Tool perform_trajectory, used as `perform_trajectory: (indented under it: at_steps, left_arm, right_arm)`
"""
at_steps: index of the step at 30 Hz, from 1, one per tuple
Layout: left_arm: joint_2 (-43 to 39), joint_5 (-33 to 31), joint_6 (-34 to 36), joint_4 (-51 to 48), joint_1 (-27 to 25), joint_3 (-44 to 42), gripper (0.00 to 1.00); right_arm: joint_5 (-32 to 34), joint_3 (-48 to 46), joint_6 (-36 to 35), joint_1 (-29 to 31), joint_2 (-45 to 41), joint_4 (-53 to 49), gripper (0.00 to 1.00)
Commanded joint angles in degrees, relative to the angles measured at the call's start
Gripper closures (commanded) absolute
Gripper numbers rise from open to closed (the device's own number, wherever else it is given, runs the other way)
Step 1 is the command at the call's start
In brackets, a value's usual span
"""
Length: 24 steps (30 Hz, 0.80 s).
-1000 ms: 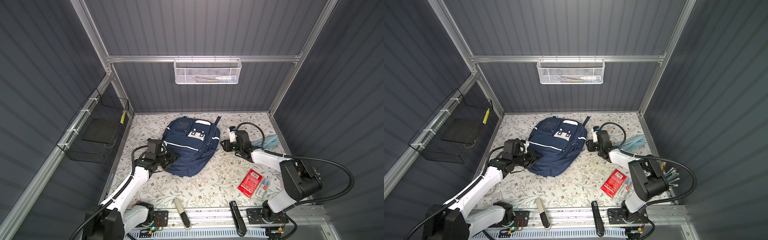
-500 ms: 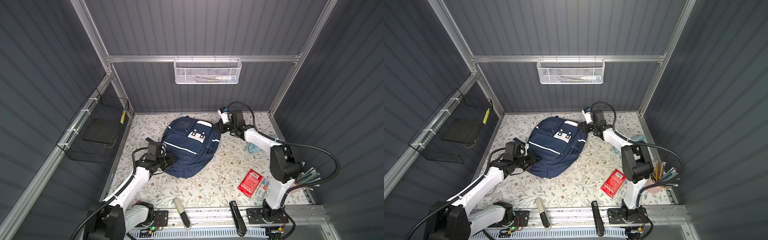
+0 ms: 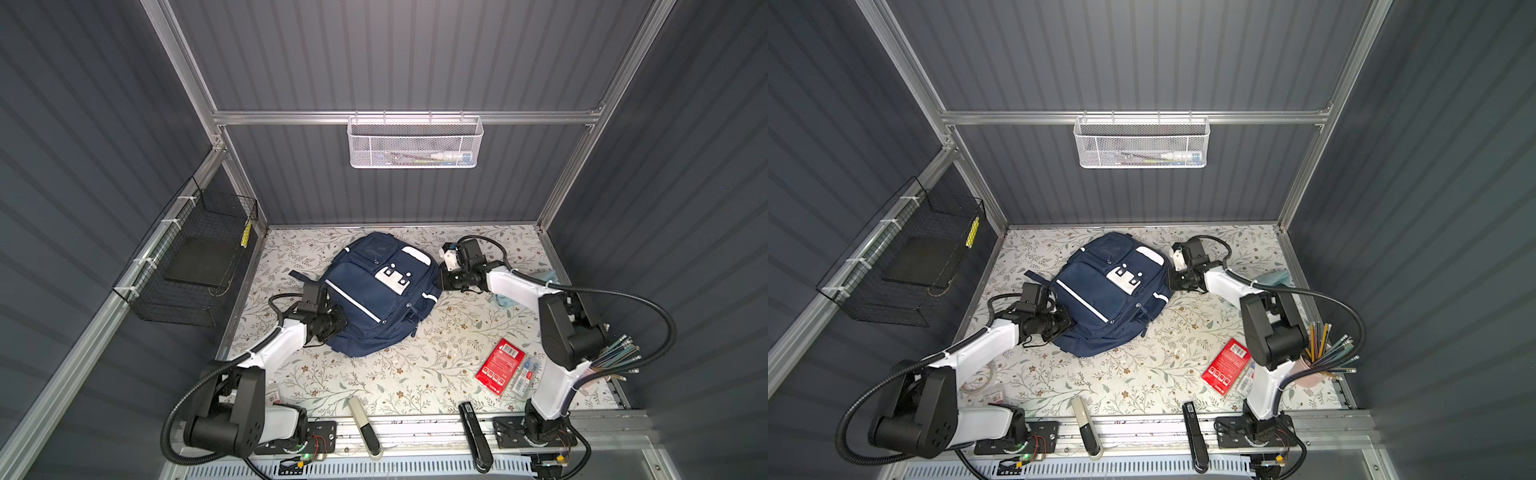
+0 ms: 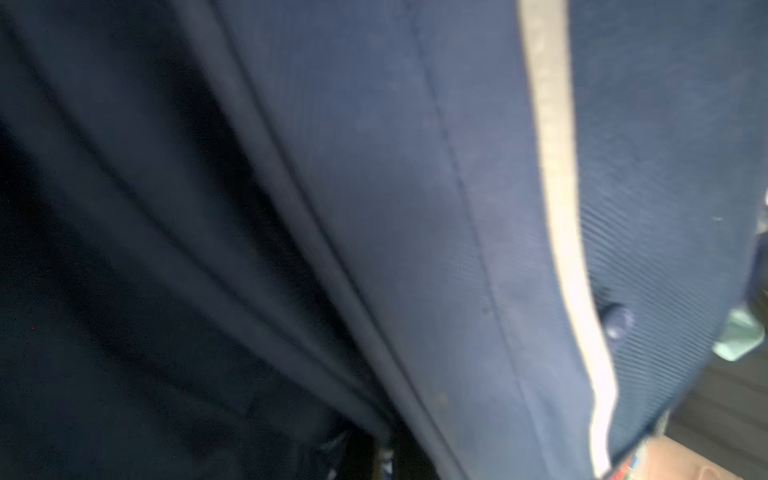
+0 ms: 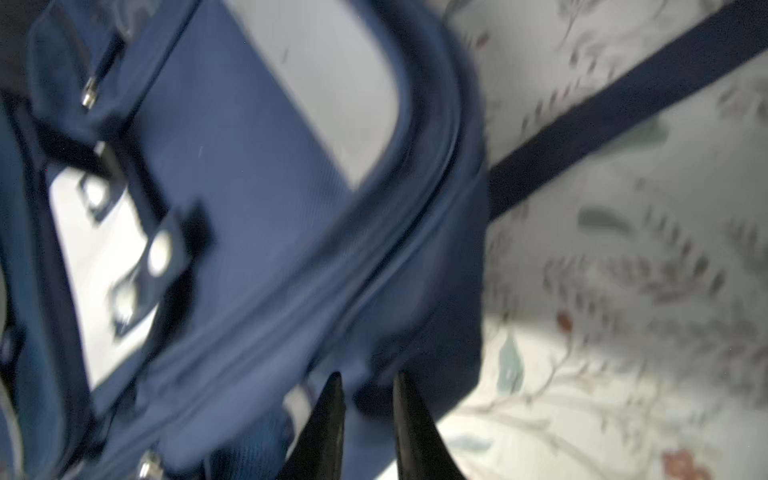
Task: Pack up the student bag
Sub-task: 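Lower the right gripper toward the front pocket zipper pulls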
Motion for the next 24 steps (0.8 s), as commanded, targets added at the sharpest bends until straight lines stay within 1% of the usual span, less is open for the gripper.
perform_trajectory:
  at_steps: [1,3,4,5,6,7,8,9,10,12,14,15,16,18,19,21,22,24]
  left_arm:
    - [3.12,-0.39,3.40,4.64,-0.11,6.93,0.89]
    - [4.81,-1.07,4.84,3.38,0.15,10.89,0.79]
    - [5.63,-2.14,5.67,2.38,0.33,12.81,0.76]
    - [6.16,-3.04,6.30,1.53,0.58,14.03,0.73]
    - [6.46,-4.01,6.77,1.00,1.01,14.91,0.72]
    - [6.66,-4.98,7.00,0.72,1.60,14.99,0.67]
    - [6.58,-5.16,6.98,0.62,2.13,14.70,0.64]
    - [6.32,-5.25,7.09,0.80,2.76,13.97,0.60]
    - [5.77,-5.79,7.17,0.58,3.55,12.97,0.58]
    - [4.19,-6.87,7.61,0.23,4.94,11.12,0.55]
    - [1.98,-7.39,8.01,-0.57,6.27,9.63,0.55]
    - [0.73,-7.77,8.15,-1.10,6.51,9.13,0.55]
    - [-0.68,-8.08,8.27,-1.69,6.53,8.83,0.54]
    - [-3.19,-7.46,8.17,-3.37,6.53,8.53,0.54]
    - [-4.69,-6.28,7.90,-3.99,6.53,8.30,0.53]
    - [-7.48,-3.49,6.49,-3.49,6.53,6.96,0.50]
    - [-8.59,-1.63,5.33,-2.54,6.51,6.01,0.49]
    - [-10.38,2.31,2.79,-0.30,6.44,3.72,0.47]
  right_arm:
    - [-4.10,-8.55,3.88,2.50,-5.49,-0.87,0.75]
    - [-4.33,-12.88,4.14,4.07,-8.90,-0.54,0.74]
    - [-3.49,-14.07,3.32,5.06,-10.60,-1.13,0.72]
    - [-1.49,-14.78,2.73,5.61,-11.96,-1.71,0.71]
    - [2.05,-15.51,2.20,5.98,-13.72,-1.81,0.69]
    - [4.13,-15.90,1.68,5.95,-15.42,-1.24,0.59]
    - [7.28,-15.53,1.02,5.99,-16.71,-1.18,0.48]
    - [10.92,-14.14,-0.39,6.21,-17.70,-1.79,0.39]
    - [12.88,-12.36,-3.43,6.37,-18.17,-1.97,0.36]
    - [15.36,-9.71,-11.43,6.23,-17.71,0.14,0.34]
    - [14.93,-6.85,-21.38,5.88,-15.97,2.84,0.35]
    - [13.23,-5.27,-28.03,5.67,-14.32,3.78,0.36]
    - [13.27,-3.20,-34.56,5.59,-12.28,3.52,0.37]
    - [13.72,1.48,-44.83,5.58,-7.76,1.21,0.38]
    - [14.76,4.02,-48.90,5.59,-5.16,-0.06,0.38]
    - [14.06,9.02,-55.03,5.39,-0.76,-4.53,0.38]
    - [13.94,10.73,-56.91,5.35,0.87,-5.63,0.37]
    - [10.21,13.02,-59.62,4.68,2.93,-7.81,0.34]
